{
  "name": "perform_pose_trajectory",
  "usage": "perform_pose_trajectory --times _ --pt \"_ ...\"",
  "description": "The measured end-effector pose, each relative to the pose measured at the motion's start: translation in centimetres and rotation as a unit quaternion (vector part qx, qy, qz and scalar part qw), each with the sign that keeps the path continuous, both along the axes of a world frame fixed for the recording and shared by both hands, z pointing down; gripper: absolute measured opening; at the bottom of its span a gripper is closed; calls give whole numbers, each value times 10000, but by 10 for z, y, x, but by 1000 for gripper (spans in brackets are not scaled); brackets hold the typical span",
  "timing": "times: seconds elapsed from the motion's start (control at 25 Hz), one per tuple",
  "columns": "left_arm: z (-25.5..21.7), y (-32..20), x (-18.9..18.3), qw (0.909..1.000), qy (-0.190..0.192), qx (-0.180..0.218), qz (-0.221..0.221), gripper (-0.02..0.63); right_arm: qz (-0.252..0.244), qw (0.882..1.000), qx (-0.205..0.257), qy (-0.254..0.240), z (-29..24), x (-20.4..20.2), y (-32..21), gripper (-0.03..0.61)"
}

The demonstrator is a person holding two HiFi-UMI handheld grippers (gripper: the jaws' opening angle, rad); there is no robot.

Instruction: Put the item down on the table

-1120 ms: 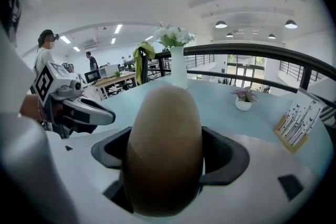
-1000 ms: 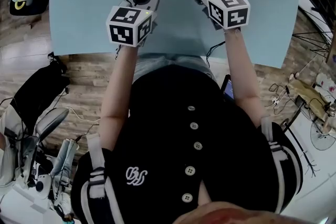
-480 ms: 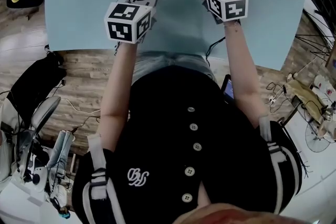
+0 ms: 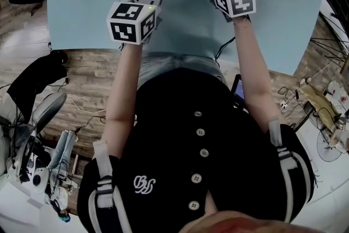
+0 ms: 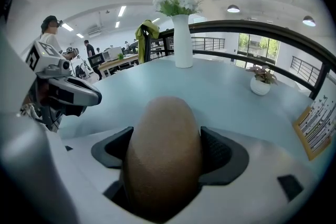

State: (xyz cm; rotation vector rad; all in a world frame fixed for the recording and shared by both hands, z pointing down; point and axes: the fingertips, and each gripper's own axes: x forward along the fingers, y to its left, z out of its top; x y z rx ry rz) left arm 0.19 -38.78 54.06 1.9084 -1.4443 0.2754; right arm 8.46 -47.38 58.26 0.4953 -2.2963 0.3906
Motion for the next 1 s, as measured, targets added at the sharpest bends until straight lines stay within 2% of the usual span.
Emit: perform_pose_trajectory --times 0.56,0.88,1.0 --pt "-3 -3 6 10000 64 15 7 9 -207 9997 92 -99 -1 -6 7 431" --pt "-7 0 8 9999 61 51 153 9 150 9973 511 -515 -26 -7 4 431" --pt "-17 -2 13 9989 112 246 390 9 324 9949 647 -705 -42 -7 4 426"
